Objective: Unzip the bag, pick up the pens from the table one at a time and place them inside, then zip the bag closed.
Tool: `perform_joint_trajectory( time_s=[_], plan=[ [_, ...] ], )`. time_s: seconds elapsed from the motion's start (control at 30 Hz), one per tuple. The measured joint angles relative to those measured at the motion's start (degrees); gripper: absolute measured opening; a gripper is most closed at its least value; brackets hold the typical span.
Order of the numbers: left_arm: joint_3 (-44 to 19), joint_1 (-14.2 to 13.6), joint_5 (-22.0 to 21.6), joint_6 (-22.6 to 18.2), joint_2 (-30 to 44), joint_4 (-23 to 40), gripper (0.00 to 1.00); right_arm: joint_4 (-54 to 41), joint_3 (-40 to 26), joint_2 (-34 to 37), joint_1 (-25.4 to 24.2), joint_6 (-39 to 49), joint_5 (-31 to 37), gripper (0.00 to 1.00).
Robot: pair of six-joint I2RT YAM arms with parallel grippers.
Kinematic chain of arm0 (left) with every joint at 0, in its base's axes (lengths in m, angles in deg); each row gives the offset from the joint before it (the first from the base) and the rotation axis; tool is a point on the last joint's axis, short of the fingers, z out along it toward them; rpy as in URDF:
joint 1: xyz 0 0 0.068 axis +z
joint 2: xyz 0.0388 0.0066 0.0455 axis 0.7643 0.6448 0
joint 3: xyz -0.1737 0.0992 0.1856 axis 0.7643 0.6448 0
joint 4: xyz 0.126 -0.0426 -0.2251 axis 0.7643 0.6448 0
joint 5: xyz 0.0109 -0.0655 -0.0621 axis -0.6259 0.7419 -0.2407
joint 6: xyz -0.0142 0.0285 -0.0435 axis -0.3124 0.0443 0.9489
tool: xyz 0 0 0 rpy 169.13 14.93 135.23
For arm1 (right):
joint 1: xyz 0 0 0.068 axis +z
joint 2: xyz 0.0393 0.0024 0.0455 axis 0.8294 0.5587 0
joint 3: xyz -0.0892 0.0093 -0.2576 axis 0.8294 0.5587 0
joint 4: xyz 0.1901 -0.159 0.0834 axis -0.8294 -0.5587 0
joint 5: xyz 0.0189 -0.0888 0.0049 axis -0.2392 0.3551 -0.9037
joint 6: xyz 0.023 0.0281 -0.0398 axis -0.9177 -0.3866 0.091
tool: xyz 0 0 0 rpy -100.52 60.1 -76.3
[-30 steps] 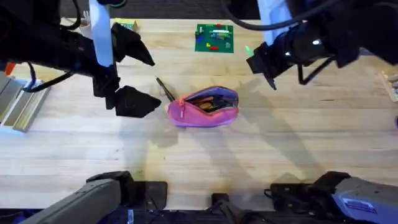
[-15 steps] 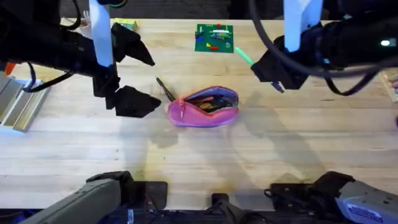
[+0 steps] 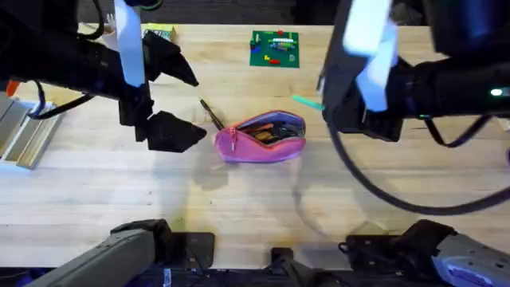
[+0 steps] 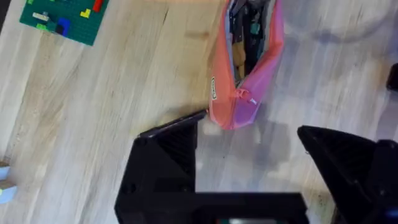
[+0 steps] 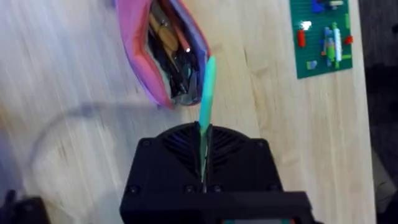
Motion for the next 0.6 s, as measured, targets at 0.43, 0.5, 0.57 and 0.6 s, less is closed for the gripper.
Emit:
perform_joint_trajectory(
  time_s=[0.43, 0.5, 0.57, 0.6],
  plan=[
    [0.0, 0.0, 0.0, 0.0, 0.0, 0.0, 0.993, 2.7, 0.6, 9.8, 1.3, 11.8, -2.8, 0.033],
    [0.0, 0.0, 0.0, 0.0, 0.0, 0.0, 0.993, 6.0, 0.6, 16.0, 3.9, 13.2, -3.4, 0.033],
    [0.0, 0.0, 0.0, 0.0, 0.0, 0.0, 0.993, 6.3, 0.6, 17.5, 4.3, 13.5, -3.5, 0.033],
    [0.0, 0.0, 0.0, 0.0, 0.0, 0.0, 0.993, 6.5, 0.6, 18.3, 4.4, 13.8, -3.5, 0.033]
  ],
)
